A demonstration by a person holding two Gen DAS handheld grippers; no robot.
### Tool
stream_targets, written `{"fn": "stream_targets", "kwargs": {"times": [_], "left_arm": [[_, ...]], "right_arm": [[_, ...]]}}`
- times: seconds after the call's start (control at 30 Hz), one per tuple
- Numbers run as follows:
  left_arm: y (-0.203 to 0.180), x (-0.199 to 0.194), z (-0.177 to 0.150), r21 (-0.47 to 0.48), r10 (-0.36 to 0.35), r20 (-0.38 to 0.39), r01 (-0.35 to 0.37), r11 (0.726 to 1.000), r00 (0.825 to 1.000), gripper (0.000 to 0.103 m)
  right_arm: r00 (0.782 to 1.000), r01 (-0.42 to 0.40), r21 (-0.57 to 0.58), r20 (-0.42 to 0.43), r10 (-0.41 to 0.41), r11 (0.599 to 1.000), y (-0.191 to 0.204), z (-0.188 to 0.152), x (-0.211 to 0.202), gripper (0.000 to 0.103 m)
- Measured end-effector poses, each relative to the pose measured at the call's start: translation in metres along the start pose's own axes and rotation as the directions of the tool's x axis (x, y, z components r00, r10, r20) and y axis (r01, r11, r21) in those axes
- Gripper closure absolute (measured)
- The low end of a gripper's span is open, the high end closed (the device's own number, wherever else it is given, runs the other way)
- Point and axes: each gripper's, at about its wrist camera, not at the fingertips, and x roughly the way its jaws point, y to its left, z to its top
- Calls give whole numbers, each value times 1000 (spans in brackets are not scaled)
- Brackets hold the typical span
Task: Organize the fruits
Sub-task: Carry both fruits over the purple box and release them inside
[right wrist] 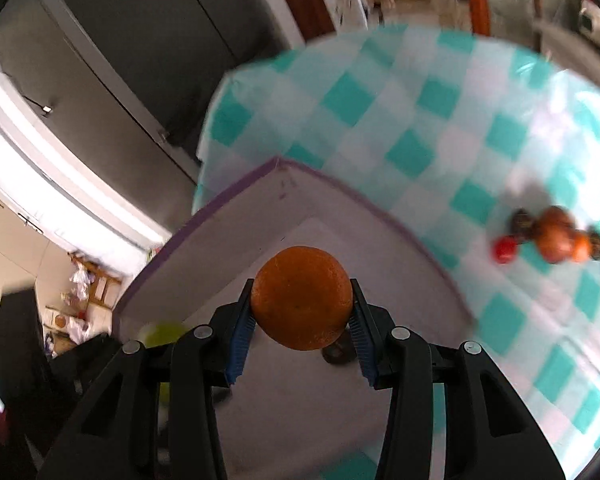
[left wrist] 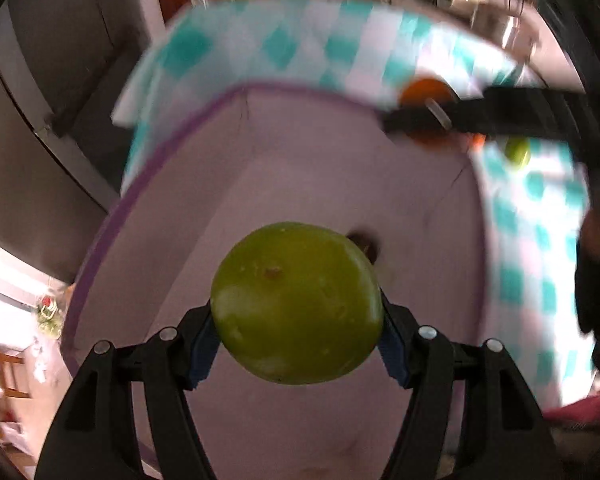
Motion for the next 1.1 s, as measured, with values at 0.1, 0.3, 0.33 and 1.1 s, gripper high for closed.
{"fn": "stream_targets", "kwargs": {"times": [0.1, 0.3, 0.33, 1.1], "left_arm": [[-1, 15, -1, 109, -7, -60, 14, 994, 998, 36], [-19, 34, 3, 337, -60, -140, 104, 936, 988, 36], [-24, 36, 2, 358, -66, -149, 116, 927, 987, 36], [-46, 62, 24, 495, -124, -219, 220, 841, 968, 35]], "right_arm": [[993, 17, -37, -117, -21, 999, 13, 16, 49, 59], [944, 30, -238, -313, -106, 971, 43, 19, 125, 59], [936, 28, -275, -330, -122, 961, 47, 17, 134, 59], [924, -64, -232, -381, -30, 971, 31, 9, 149, 31]]}}
